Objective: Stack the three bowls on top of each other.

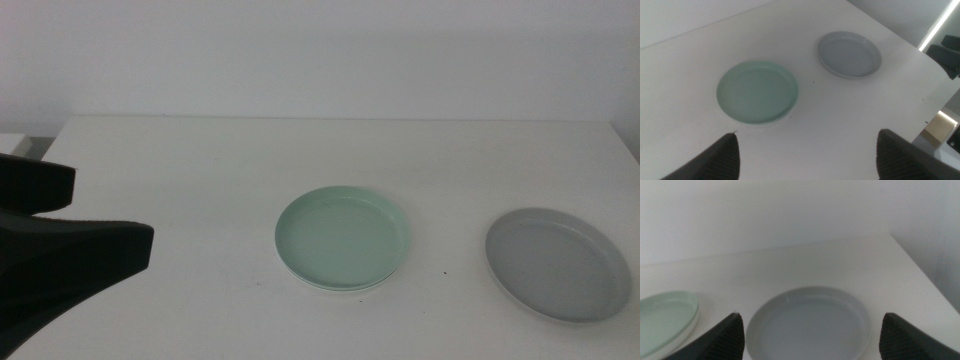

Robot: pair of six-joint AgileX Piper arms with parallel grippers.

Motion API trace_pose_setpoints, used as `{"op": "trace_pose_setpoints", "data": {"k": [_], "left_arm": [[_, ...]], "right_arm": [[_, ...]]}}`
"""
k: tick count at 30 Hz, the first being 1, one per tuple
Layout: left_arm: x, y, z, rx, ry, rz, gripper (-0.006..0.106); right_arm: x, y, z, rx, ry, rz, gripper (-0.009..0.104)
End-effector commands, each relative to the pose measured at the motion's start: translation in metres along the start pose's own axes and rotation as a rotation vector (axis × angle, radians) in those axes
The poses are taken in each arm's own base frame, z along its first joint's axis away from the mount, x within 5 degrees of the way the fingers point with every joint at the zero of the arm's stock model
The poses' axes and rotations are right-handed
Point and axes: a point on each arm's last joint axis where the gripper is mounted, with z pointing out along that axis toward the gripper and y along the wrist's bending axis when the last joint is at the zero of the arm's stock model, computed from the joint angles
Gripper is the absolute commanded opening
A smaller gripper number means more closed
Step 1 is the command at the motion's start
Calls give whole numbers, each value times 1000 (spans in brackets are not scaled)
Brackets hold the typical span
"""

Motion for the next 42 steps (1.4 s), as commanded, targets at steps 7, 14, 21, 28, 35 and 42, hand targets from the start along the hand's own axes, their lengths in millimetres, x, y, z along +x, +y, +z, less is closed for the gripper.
{"op": "trace_pose_setpoints", "data": {"k": [7,14,21,28,35,42], "left_arm": [[0,0,0,-1,-14,-4,94],[0,0,0,-1,-14,-4,94],[0,0,0,-1,-14,-4,94],[0,0,0,-1,-14,-4,94],[0,0,0,-1,-14,-4,94],[0,0,0,-1,-14,-4,94]], "right_arm": [[-9,1,-1,-10,-115,-12,93],[-12,1,-1,-15,-140,6,93],[-44,7,10,2,32,132,93],[-81,13,32,103,618,116,93],[-102,18,53,113,712,156,93],[-100,18,55,115,742,164,93]]}}
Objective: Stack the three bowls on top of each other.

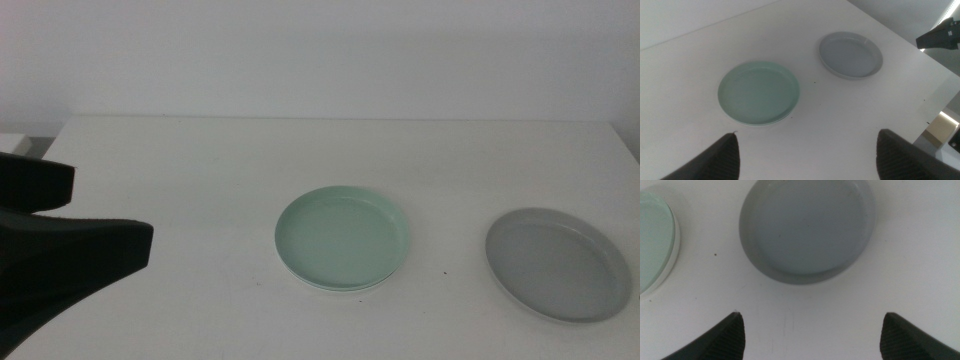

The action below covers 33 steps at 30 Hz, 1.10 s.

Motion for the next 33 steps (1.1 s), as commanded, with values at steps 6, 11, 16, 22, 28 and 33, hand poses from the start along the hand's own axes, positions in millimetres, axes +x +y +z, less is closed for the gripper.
{"op": "trace_pose_setpoints", "data": {"k": [6,11,16,22,28,33], "left_arm": [[0,0,0,1,-11,-5,94],[0,0,0,1,-11,-5,94],[0,0,0,1,-11,-5,94],[0,0,0,1,-11,-5,94],[0,0,0,1,-11,-5,94],[0,0,0,1,-11,-5,94]], "right_arm": [[-6,1,-1,4,-19,21,93],[-32,8,1,35,95,-31,93],[-77,15,25,78,155,-98,93],[-108,3,77,112,241,-1,93],[-129,-18,114,147,327,19,93],[-121,-41,149,182,509,-10,93]]}}
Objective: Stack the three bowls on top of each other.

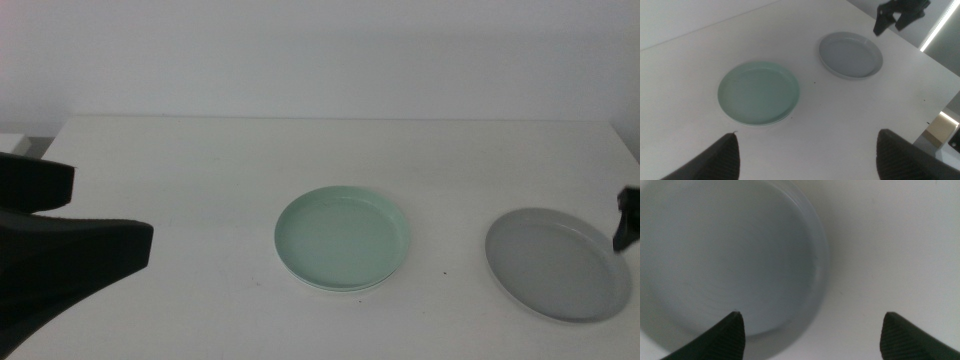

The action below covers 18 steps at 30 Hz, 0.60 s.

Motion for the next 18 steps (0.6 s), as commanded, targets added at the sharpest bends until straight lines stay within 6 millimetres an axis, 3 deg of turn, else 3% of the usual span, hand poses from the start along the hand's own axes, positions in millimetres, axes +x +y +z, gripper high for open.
{"op": "trace_pose_setpoints", "data": {"k": [1,14,18], "left_arm": [[0,0,0,3,-11,-6,94],[0,0,0,3,-11,-6,94],[0,0,0,3,-11,-6,94]], "right_arm": [[-4,-11,17,22,70,-12,93],[-16,-13,83,-7,162,17,93],[-18,-13,89,-6,156,18,81]]}}
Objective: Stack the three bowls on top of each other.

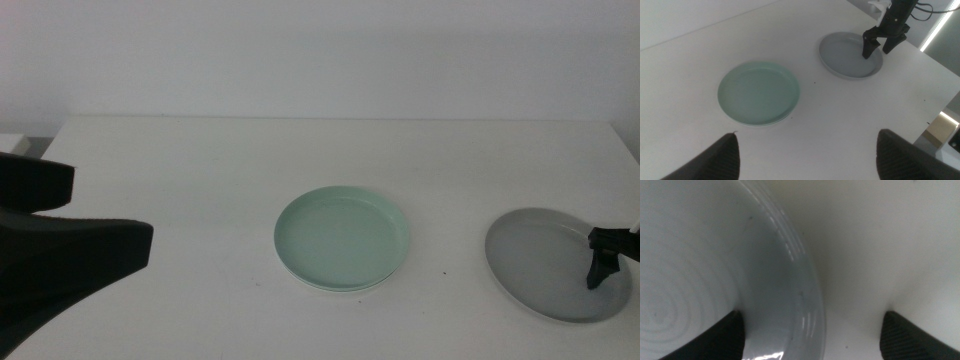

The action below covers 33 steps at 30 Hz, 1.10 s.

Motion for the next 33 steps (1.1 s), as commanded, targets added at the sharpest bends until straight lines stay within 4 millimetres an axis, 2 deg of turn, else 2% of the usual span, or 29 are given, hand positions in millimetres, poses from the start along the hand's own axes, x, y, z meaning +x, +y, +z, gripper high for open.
{"op": "trace_pose_setpoints", "data": {"k": [1,2,5,6,10,14,20,24,26,28,33], "left_arm": [[0,0,0,3,-11,-6,94],[0,0,0,3,-11,-6,94],[0,0,0,3,-11,-6,94],[0,0,0,3,-11,-6,94],[0,0,0,3,-11,-6,94],[0,0,0,3,-11,-6,94],[0,0,0,3,-11,-6,94],[0,0,0,3,-11,-6,94],[0,0,0,3,-11,-6,94],[0,0,0,3,-11,-6,94],[0,0,0,3,-11,-6,94]], "right_arm": [[-5,-3,-2,1,-38,-1,71],[-6,-3,-2,0,-43,4,60],[-6,-4,-2,12,-52,-17,7],[-7,-4,-3,17,-56,-21,-2],[-12,-2,-16,8,-39,-9,-1],[-19,15,-54,-25,-82,-38,-2],[-25,74,-129,-87,-173,-95,-2],[-32,128,-158,-181,-276,-207,-2],[-30,153,-162,-212,-289,-240,-2],[-26,181,-157,-231,-277,-284,-2],[-9,235,-119,-221,-178,-397,-2]]}}
